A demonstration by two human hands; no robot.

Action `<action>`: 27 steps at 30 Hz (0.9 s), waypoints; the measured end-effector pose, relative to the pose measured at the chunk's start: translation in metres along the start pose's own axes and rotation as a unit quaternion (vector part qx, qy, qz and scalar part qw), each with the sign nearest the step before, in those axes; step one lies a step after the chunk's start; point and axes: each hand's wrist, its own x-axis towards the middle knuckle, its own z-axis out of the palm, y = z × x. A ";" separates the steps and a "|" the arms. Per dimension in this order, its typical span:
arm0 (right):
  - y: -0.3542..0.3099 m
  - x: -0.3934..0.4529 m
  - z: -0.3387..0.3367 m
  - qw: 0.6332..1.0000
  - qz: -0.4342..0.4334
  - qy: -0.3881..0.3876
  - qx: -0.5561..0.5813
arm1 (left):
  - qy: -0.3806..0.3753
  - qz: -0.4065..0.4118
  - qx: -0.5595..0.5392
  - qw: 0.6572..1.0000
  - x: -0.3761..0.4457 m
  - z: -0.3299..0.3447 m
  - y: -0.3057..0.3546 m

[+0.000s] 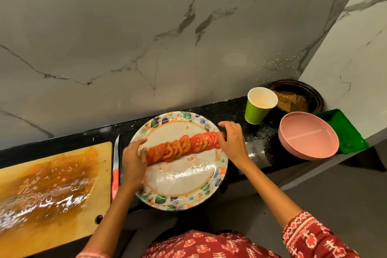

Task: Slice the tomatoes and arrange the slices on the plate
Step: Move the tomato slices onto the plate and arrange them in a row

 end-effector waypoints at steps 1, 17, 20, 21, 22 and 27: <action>-0.002 -0.004 0.005 1.000 0.001 0.028 -0.002 | 0.007 -0.007 -0.004 1.000 -0.008 -0.006 -0.008; -0.018 -0.018 0.021 0.999 -0.006 0.029 -0.040 | 0.031 -0.003 0.065 0.997 -0.041 -0.025 -0.021; -0.020 -0.017 0.021 0.998 -0.002 0.034 -0.043 | 0.019 -0.001 0.091 0.996 -0.039 -0.020 -0.025; -0.020 -0.018 0.021 0.998 -0.002 0.037 -0.045 | 0.016 -0.004 0.090 0.996 -0.037 -0.019 -0.026; -0.020 -0.017 0.021 0.998 0.002 0.035 -0.046 | 0.009 -0.003 0.092 0.996 -0.036 -0.018 -0.026; -0.017 -0.016 0.021 0.998 0.016 0.020 -0.049 | -0.004 0.054 0.191 0.980 -0.035 -0.019 -0.026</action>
